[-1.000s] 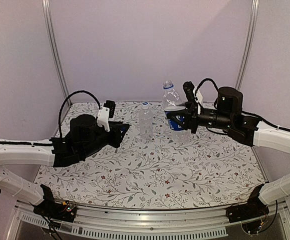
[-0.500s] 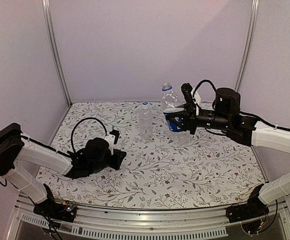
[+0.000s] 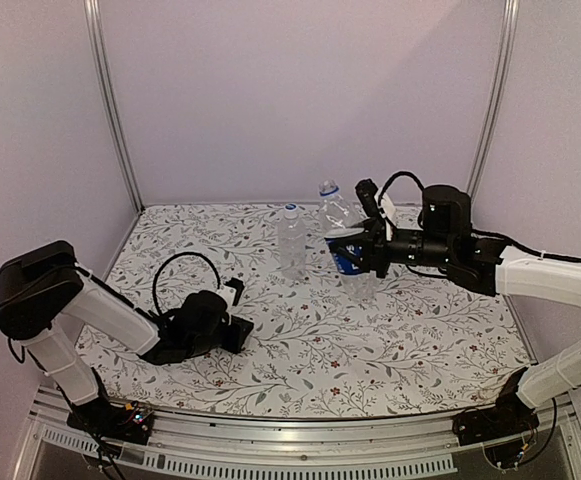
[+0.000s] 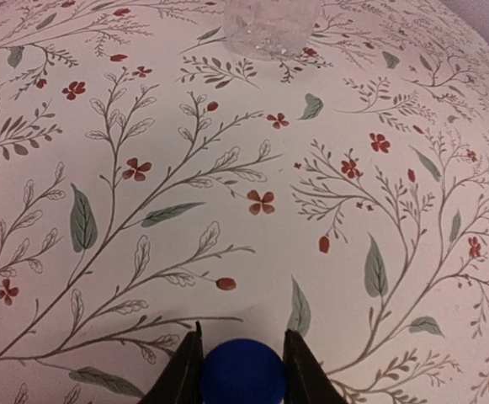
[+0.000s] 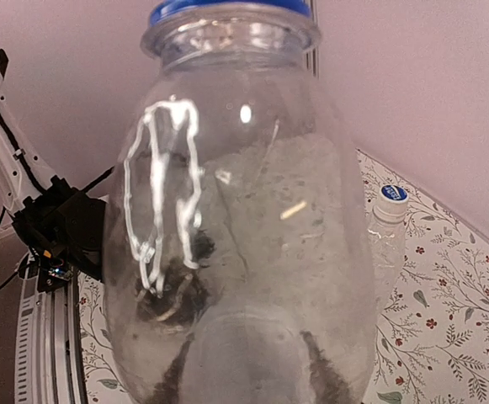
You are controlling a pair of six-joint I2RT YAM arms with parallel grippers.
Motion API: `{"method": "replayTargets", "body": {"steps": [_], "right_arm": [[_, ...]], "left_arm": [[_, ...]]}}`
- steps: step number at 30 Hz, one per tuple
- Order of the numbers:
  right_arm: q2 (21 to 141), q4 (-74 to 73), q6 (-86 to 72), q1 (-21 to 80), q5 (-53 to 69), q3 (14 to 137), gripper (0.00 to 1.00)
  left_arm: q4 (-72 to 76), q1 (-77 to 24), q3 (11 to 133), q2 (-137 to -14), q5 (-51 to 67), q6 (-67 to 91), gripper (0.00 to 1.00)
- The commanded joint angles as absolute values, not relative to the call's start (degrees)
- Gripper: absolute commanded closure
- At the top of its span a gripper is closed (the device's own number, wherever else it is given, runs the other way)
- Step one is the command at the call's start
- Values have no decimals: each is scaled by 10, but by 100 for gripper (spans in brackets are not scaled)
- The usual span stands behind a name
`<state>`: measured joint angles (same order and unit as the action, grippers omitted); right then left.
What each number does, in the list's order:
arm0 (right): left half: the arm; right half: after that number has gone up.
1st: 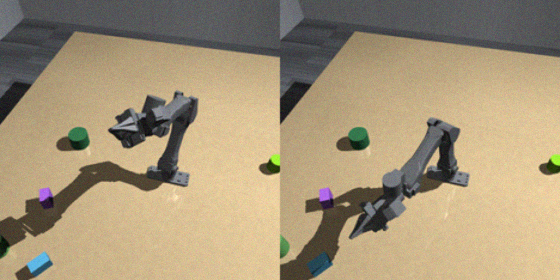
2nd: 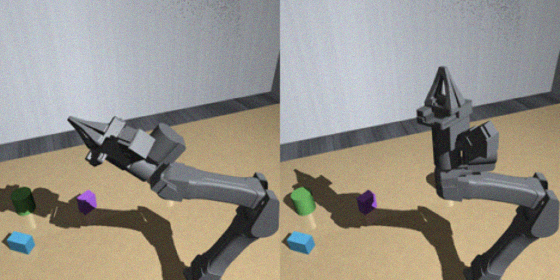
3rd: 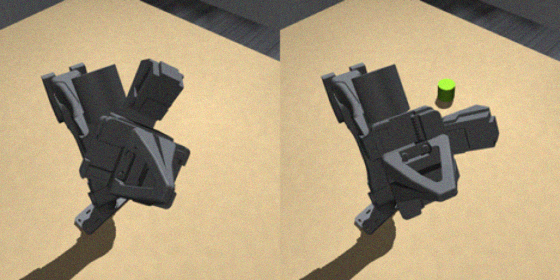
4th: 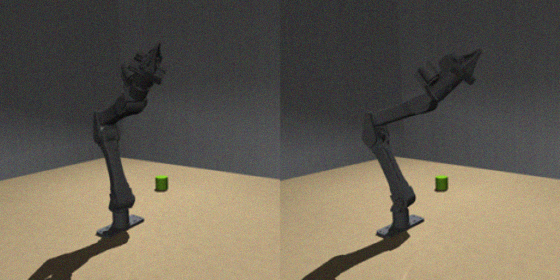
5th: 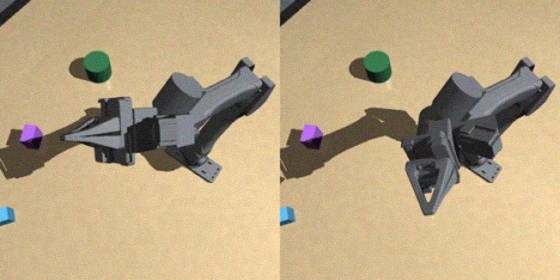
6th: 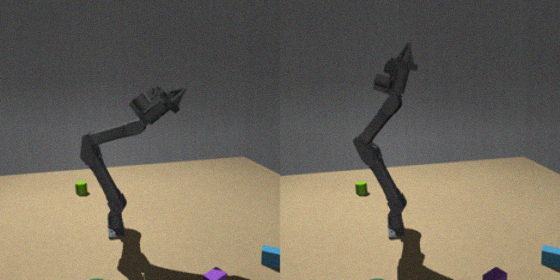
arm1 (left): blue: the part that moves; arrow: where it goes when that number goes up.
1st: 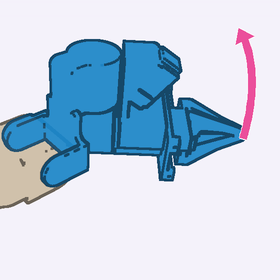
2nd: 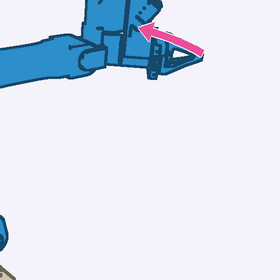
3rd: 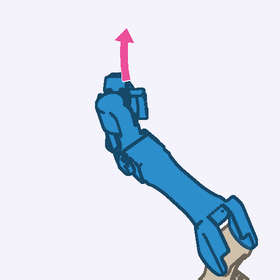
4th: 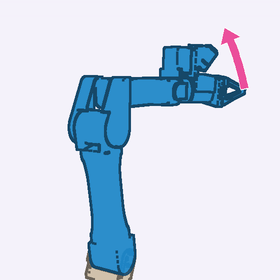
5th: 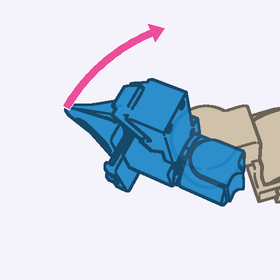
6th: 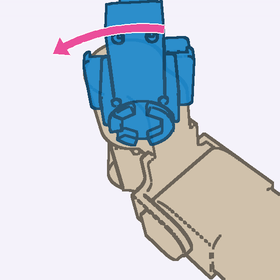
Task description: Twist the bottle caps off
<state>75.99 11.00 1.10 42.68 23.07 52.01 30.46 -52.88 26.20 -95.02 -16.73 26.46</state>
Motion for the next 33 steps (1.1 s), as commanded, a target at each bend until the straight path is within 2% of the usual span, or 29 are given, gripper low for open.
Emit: {"method": "replayTargets", "body": {"steps": [1,6,12,19,27,33], "right_arm": [[757,126,5,424,235,514,67],[757,126,6,424,234,512,67],[760,126,4,424,236,510,67],[758,124,4,425,238,503,66],[765,117,16,425,313,504,66],[788,102,38,435,406,519,65]], "left_arm": [[332,-534,258,-969,-164,267,73],[334,-536,259,-981,-165,267,71],[316,-538,261,-963,-179,262,50],[258,-538,267,-872,-189,260,23],[216,-540,295,-696,-119,225,11],[213,-538,338,-600,24,185,7]]}}
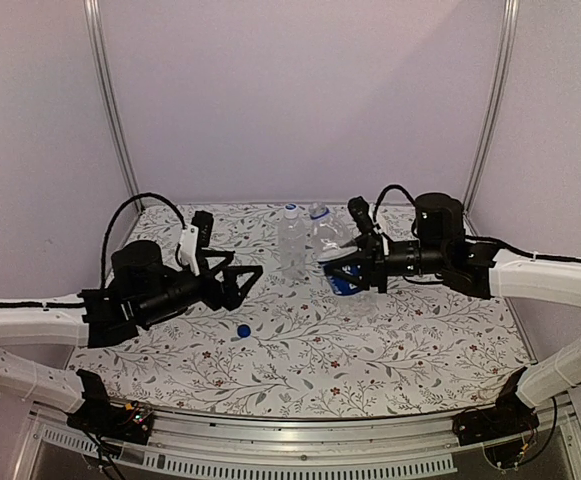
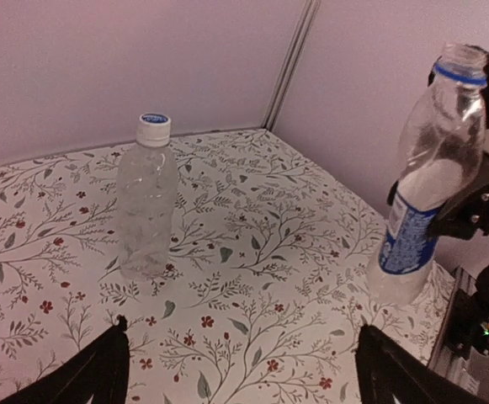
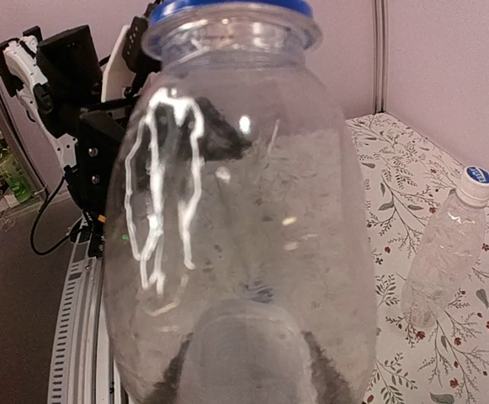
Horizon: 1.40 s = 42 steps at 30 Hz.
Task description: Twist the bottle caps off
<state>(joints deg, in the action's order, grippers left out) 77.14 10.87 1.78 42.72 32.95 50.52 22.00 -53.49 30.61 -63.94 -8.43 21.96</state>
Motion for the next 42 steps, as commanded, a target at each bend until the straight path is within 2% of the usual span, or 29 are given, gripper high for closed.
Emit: {"method": "replayTargets", "body": {"steps": [1,6,13,17,22,25,32,42], "right_arm": [[792,101,42,442,411,521,65],[812,100,60,466,449,537,64],[843,113,57,493,464,560,64],[855,118,56,501,463,566,64],[857,121,55,504,462,565,64],[858,122,56,504,463,563,64],[859,122,56,504,458,561,64],[860,122,55,505,447,553,64]], "left_arm": [[213,-538,348,-593,46,183,7],[210,-537,402,-594,132,191,6],[193,-537,484,-658,183,194,6],[197,-537,511,-695,215,205,10],[195,-537,524,-717,230,204,25],[202,-537,521,-720,237,199,38],[201,-537,520,-732,250,194,55],[201,-537,520,-723,249,186,90]]}}
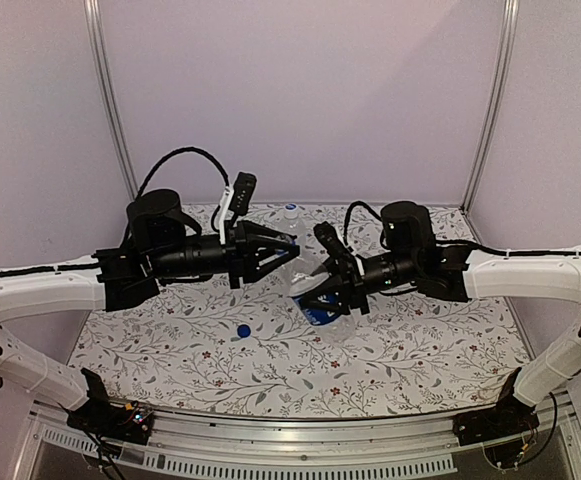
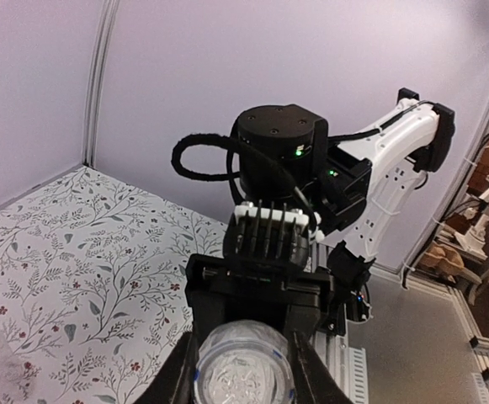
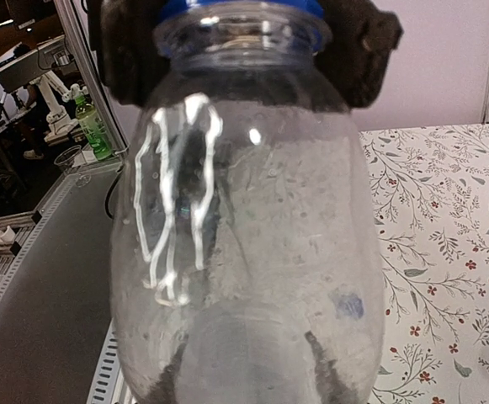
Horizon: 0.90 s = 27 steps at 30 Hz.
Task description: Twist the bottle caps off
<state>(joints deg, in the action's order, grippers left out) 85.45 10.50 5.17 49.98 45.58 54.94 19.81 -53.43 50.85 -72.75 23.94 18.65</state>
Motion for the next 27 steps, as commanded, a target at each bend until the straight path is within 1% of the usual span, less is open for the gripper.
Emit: {"method": "replayTargets", "body": {"steps": [1,2,6,7,9,14,22,25,27], "right_arm": [[860,121,55,505,445,551,63],[858,121,55,504,444,550,62],[855,120,52,504,441,546,50],[855,119,51,504,440,545,44],[851,117,51,504,439,542,29],[838,115,49,504,414,536,2],[809,91,47,497,305,527,1],[800,88,37,485,273,520,1],[799,88,34,483,269,519,1]], "left_arm": [[201,-536,520,-721,248,184,96],[200,-536,520,-718,246,182,100],[189,-536,519,-707,231,175,100],[185,-536,519,-704,224,171,100],[175,-536,517,-696,209,163,100],[130,-535,513,-676,158,144,100],[16,-534,504,-622,7,109,100],[-52,-526,512,-613,-103,99,100],[-79,-516,521,-619,-131,98,100]]}}
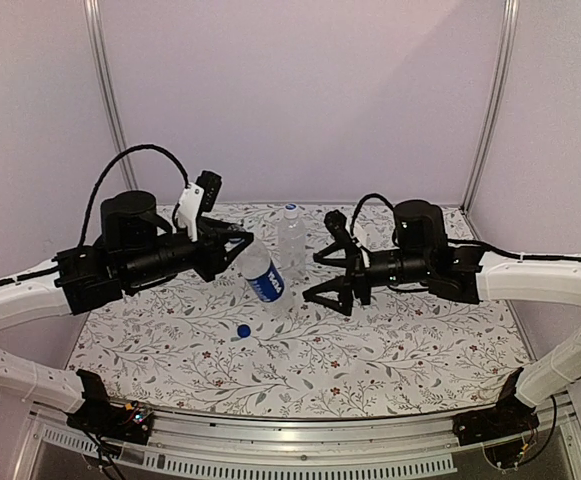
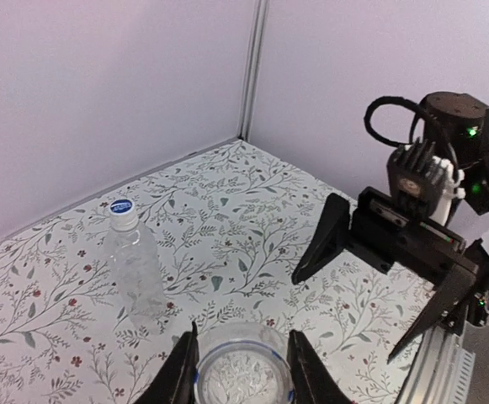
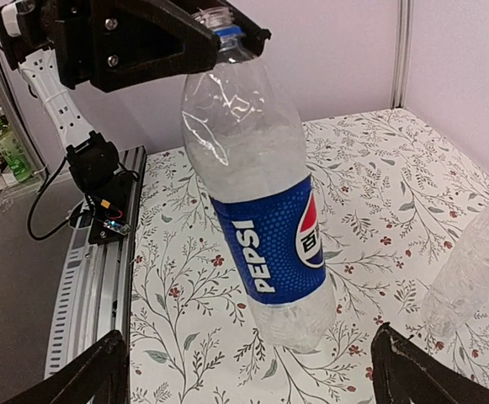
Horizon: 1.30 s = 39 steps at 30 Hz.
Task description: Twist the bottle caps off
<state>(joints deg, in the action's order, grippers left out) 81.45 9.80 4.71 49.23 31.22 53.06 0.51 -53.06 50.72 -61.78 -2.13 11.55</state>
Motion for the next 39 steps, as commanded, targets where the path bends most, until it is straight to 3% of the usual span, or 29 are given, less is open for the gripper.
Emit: {"method": "replayTargets", "body": {"steps": [1,26,39], "right_arm": [[800,88,33,483,270,518,1],[816,85,36,483,255,513,1],[824,84,34,482,249,512,1]], "left_arm": [[-89,-510,523,-622,-142,99,100],[-60,-395,529,-736,-145,85,99],[-59,-384,517,-727,-147,100,57]]}}
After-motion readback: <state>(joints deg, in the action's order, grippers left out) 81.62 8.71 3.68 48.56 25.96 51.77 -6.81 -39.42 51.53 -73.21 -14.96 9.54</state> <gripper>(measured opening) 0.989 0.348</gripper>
